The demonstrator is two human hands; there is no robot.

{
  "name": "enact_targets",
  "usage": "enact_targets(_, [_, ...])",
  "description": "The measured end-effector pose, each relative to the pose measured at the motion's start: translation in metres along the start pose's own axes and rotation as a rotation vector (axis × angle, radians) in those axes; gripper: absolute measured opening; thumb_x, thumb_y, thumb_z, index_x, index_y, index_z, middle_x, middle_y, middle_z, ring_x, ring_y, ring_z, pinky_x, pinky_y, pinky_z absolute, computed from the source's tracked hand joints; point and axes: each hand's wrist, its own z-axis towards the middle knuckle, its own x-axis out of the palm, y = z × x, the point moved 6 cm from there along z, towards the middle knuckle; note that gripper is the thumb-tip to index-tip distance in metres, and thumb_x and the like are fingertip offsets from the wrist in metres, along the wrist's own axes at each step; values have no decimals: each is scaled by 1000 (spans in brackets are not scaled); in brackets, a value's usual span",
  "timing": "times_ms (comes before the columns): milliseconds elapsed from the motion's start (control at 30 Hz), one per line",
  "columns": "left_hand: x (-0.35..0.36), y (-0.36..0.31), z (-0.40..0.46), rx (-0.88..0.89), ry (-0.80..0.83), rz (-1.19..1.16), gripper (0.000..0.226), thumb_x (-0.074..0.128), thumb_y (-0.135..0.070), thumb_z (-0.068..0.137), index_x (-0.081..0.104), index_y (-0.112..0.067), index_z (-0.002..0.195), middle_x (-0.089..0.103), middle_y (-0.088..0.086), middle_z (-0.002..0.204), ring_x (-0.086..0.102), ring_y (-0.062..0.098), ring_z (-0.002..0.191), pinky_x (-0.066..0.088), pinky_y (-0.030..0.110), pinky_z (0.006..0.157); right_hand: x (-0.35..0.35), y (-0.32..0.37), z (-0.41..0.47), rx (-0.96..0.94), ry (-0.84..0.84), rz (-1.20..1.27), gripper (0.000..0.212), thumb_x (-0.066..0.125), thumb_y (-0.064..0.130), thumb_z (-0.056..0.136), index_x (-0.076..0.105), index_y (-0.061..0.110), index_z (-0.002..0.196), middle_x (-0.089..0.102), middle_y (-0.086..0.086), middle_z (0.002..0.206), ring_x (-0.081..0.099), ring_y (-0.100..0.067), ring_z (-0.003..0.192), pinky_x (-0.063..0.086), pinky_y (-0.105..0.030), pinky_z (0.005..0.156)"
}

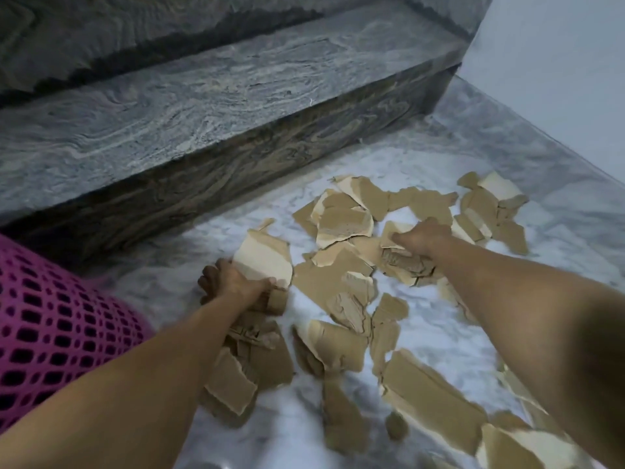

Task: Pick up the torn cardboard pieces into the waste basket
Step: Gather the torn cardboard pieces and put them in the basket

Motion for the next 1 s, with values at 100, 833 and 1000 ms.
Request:
enact_targets(100, [5, -5, 3, -55, 20, 55, 104, 91, -44, 53, 35, -10, 134, 33, 17, 136, 35, 34, 122, 40, 46, 97, 20, 8, 10, -8, 132, 18, 95, 43, 76, 80, 36, 12, 149, 39, -13, 152, 41, -36, 136, 37, -47, 110])
enact_targets(833, [25, -18, -11, -66, -58, -55, 91, 91, -16, 58, 30, -12, 126, 43, 15, 128, 49, 33, 119, 47, 36, 93, 57, 88, -45, -405, 215, 25, 117, 96, 34, 51, 31, 9, 144, 49, -12, 142, 51, -32, 126, 49, -36, 96])
enact_targets(1000, [23, -18, -6, -59, -17, -177, 80, 89, -12, 62, 36, -9, 123, 56, 13, 118, 55, 31, 114, 48, 35, 85, 48, 79, -51, -390, 239, 116, 116, 97, 34, 50, 34, 7, 143, 49, -7, 138, 50, -31, 127, 47, -34, 99])
